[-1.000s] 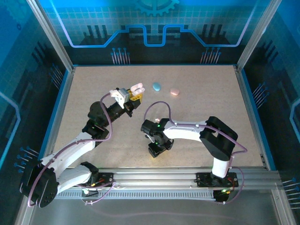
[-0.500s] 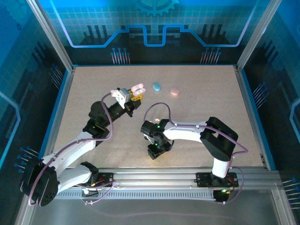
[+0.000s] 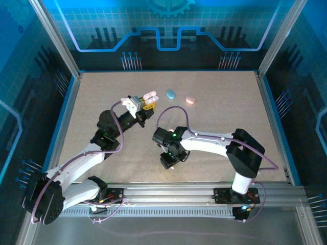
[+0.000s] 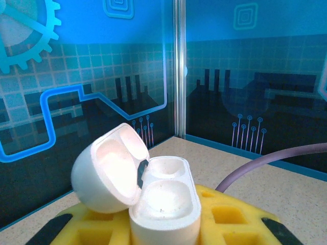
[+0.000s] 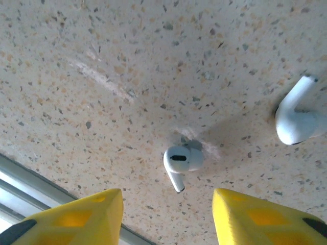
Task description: Insert wireless bluetooth earbuds into charging case
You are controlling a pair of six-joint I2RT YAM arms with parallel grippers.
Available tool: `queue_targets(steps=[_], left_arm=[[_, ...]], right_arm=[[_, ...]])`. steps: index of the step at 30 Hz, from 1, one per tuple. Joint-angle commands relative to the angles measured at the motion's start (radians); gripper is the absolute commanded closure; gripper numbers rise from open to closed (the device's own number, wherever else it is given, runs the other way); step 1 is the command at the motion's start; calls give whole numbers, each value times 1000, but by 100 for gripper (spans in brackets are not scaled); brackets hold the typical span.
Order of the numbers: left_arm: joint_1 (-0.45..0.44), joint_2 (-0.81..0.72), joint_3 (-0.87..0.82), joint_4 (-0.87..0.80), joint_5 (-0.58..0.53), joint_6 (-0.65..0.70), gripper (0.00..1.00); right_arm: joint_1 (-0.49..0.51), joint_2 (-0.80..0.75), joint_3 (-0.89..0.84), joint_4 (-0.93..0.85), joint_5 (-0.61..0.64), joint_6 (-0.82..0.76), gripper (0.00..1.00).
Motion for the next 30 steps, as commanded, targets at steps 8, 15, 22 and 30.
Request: queue_targets(steps=[8, 15, 22, 30], left_arm=[[7, -11, 21, 25, 9, -1, 79], [8, -7, 21, 26, 11, -2, 79], [8, -4, 19, 30, 10, -3, 79], [7, 3, 22, 33, 13, -6, 79]], right_arm=[[-9, 96, 45, -24, 25, 58, 52], [-22, 122, 37, -11, 6, 59, 54], [-25, 146, 38, 3, -6, 55, 56], [-24, 150, 42, 19, -18, 58, 59]])
